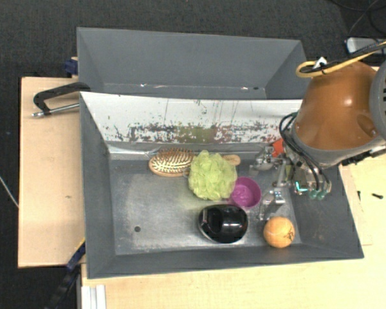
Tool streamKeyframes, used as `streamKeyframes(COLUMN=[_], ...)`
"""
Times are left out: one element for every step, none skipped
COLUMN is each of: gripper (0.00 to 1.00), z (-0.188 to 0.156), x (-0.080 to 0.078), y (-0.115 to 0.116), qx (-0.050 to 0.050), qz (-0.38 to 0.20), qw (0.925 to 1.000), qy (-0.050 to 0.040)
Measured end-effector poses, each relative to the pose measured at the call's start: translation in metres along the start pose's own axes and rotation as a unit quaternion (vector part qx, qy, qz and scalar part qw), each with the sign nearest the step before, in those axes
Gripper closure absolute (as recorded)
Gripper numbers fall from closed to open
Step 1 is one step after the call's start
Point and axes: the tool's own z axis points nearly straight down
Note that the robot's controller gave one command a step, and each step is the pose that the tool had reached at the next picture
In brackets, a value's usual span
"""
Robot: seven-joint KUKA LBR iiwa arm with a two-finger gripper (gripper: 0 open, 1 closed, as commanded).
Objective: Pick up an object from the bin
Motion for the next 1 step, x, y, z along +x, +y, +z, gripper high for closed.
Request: streamKeyframes(gripper=[1.00], z=[-0.0039], x=[-0.0017], y=[0.0000], qx=[0.000], qz=[-0.001], qw=[1.0000], qy=[-0.0042])
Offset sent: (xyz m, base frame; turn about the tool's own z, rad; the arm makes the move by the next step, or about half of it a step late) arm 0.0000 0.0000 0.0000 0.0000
